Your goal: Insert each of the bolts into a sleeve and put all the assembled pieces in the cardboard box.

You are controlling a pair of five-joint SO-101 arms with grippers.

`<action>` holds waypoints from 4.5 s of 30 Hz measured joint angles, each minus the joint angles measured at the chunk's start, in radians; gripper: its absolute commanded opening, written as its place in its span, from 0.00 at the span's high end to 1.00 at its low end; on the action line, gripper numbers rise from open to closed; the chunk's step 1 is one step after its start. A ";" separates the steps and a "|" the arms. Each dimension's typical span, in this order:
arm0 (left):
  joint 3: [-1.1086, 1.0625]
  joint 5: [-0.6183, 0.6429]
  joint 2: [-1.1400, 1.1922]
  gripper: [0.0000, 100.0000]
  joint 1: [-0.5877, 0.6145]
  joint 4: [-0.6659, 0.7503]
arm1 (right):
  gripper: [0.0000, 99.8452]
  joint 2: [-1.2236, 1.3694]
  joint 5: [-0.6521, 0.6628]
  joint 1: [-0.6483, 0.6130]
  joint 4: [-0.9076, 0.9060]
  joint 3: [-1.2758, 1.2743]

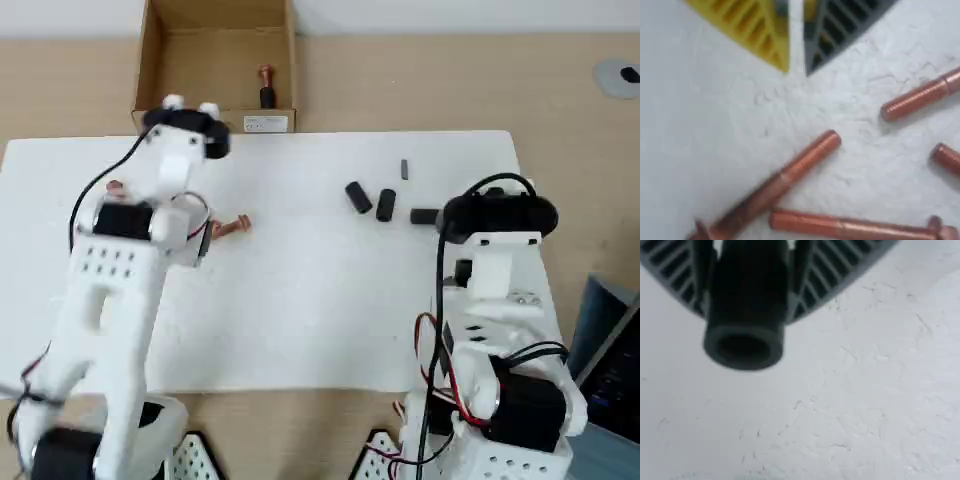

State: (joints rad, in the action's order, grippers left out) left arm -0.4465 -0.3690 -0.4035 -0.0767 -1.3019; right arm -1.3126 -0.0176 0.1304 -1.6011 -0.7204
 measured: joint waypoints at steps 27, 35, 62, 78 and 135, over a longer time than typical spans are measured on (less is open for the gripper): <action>0.582 -0.477 0.740 0.85 -0.003 -0.133 | 0.99 -0.008 -0.063 0.000 0.002 -0.002; 0.609 -0.508 0.816 0.85 -0.021 -0.133 | 0.99 -0.008 -0.063 0.000 0.002 -0.002; 0.829 -0.508 1.073 1.00 -0.068 -0.183 | 0.99 -0.009 -0.063 0.000 0.011 -0.017; 1.137 -0.414 1.100 1.00 -0.063 -0.428 | 0.99 -0.009 -0.063 0.000 0.011 -0.017; -0.956 0.654 -1.318 1.00 -0.061 0.496 | 0.99 -0.493 0.003 -0.213 0.298 -0.499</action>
State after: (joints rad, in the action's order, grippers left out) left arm -1.4024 0.2846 -1.7215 -0.1381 -0.8063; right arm -1.8052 -0.0146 -0.0829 -1.3034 -1.2190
